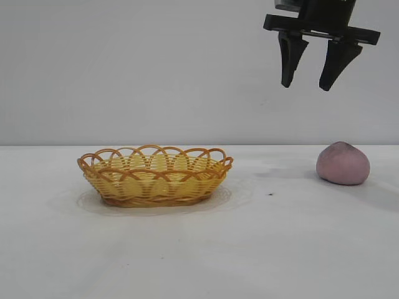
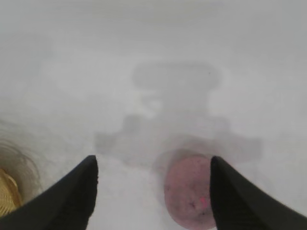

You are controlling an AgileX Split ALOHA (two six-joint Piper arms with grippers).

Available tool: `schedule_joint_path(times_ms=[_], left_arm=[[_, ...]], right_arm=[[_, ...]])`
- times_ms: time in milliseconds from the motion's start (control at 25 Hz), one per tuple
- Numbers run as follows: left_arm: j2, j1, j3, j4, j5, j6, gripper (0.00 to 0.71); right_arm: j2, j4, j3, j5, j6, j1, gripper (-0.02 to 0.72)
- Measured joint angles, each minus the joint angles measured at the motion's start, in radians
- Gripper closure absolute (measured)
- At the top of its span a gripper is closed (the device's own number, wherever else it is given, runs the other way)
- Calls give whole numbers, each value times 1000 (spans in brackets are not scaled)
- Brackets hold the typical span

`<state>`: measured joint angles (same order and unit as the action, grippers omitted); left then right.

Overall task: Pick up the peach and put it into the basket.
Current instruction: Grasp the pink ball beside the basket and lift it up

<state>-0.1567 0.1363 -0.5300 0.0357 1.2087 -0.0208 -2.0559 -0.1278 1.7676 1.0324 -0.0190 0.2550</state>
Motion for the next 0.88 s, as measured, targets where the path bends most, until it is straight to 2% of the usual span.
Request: schedule_joint_path(times_ms=[120, 240, 720, 880], left_arm=[[104, 0, 13, 0, -72, 0, 233], [168, 0, 39, 0, -81, 2, 233], [174, 0, 43, -2, -85, 7, 233], [174, 0, 43, -2, -85, 7, 233]], right_arm=[[0, 0, 0, 2, 0, 0, 251], [0, 0, 0, 5, 0, 0, 251], [0, 0, 5, 9, 0, 0, 251], [0, 7, 5, 33, 0, 0, 251]])
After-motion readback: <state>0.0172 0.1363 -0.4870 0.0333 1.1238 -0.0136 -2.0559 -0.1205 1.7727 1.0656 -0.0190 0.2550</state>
